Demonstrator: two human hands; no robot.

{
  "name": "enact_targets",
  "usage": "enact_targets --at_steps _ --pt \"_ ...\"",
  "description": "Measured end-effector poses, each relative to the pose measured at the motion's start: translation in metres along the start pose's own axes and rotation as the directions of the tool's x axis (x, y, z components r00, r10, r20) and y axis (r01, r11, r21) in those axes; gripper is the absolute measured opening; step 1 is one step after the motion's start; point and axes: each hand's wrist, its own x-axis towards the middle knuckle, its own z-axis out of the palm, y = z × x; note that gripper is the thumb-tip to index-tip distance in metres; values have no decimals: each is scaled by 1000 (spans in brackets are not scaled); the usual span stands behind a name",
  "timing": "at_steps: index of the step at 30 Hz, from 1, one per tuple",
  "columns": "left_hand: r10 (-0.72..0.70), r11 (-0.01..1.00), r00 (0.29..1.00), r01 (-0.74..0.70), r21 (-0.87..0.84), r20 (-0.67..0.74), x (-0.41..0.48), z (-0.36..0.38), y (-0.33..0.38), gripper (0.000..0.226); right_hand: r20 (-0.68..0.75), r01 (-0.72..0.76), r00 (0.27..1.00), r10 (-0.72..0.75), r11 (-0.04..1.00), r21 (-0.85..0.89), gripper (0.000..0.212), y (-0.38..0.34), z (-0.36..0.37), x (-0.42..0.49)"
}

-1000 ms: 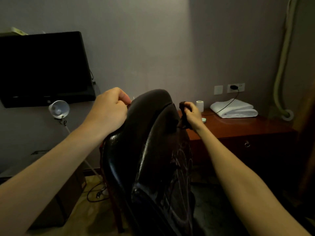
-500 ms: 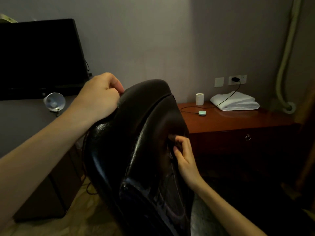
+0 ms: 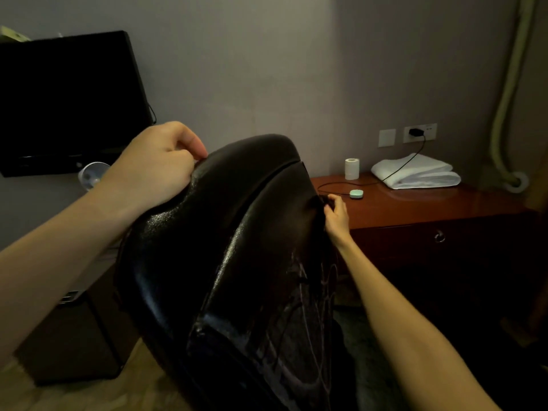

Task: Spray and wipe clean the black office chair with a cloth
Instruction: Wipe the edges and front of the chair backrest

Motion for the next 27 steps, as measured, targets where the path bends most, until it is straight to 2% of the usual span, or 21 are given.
enact_targets --at_steps 4,8,11,14,18,21,24,27 --pt "-1 1000 1000 1 2 -3 5 2 -1 29 8 68 998 -69 996 63 27 7 2 -48" --pt "9 1000 1000 -9 20 9 5 2 0 30 63 150 984 -167 965 214 22 23 -3 -142" --pt "2 1000 1000 -3 11 19 3 0 0 30 177 136 967 -185 957 257 24 29 -19 -191" --pt "-1 1000 1000 1 -3 22 3 1 2 30 250 107 953 -174 960 261 20 29 -41 -177" --pt "-2 1000 1000 2 0 31 4 0 2 28 -39 87 996 -80 964 252 23 27 -56 -90" --pt "1 1000 999 -1 9 43 5 1 2 30 -62 -49 996 59 986 157 29 43 -46 -20" --pt "10 999 1000 -11 32 24 6 1 0 27 -25 -189 981 194 974 124 32 59 -18 -2" --pt "16 998 1000 -17 56 17 8 2 -3 26 -98 -181 976 193 976 119 32 62 -2 -29"
